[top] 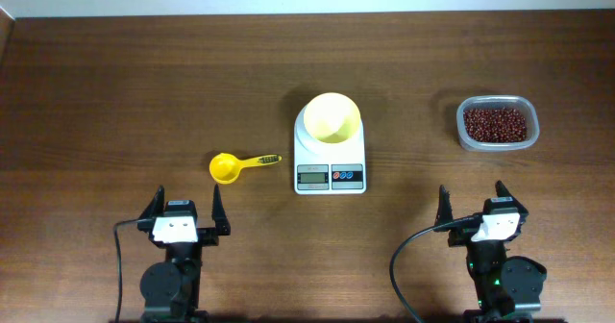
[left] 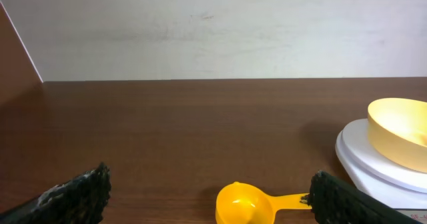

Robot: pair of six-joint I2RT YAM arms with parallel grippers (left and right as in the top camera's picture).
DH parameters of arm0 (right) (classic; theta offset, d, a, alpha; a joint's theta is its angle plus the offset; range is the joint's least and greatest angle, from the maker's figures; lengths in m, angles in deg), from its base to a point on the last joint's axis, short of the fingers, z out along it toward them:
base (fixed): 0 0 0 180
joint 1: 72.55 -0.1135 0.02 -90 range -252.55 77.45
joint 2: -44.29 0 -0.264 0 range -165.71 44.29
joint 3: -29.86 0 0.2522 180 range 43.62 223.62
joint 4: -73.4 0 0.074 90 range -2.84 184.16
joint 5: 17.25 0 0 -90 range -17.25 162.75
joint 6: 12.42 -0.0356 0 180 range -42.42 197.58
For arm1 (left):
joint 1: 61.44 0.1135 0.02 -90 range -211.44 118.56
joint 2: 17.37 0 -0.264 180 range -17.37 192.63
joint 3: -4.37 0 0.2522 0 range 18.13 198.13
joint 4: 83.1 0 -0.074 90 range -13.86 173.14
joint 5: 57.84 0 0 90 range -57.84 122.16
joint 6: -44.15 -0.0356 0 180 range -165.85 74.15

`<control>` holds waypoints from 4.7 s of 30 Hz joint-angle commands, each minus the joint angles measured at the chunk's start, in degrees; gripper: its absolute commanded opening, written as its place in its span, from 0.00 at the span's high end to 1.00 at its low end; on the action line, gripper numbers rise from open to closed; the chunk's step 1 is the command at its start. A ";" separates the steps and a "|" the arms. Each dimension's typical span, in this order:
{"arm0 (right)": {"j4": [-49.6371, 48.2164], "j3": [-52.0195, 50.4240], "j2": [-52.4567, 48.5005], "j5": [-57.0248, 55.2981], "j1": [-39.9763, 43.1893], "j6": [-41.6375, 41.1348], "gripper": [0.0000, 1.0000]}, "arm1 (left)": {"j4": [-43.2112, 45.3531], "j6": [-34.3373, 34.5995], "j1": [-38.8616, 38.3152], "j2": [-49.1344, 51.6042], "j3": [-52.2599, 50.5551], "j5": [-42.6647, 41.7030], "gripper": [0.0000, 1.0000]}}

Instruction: Scoop item into bowl and weigh 50g on scale

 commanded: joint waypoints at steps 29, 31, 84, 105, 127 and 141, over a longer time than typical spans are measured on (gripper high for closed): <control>0.37 -0.28 0.37 -0.07 0.35 0.20 0.01 | 10.88 9.05 0.24 6.38 4.04 -0.46 0.01; 0.37 -0.28 0.37 -0.07 0.35 0.20 0.02 | 10.86 9.05 0.24 8.28 5.29 -0.46 0.01; 0.37 -0.28 0.37 -0.07 0.35 0.20 0.01 | -13.46 11.45 0.20 55.95 39.12 -12.66 0.01; 0.37 -0.28 0.37 -0.07 0.35 0.20 0.01 | -15.76 51.12 0.20 57.94 39.43 -5.84 0.03; 0.37 -0.28 0.37 -0.07 0.35 0.20 0.01 | -48.81 61.72 0.20 67.45 62.90 8.35 0.01; 0.37 -0.28 0.37 -0.07 0.35 0.20 0.01 | -45.59 65.99 0.17 78.38 62.88 3.08 0.01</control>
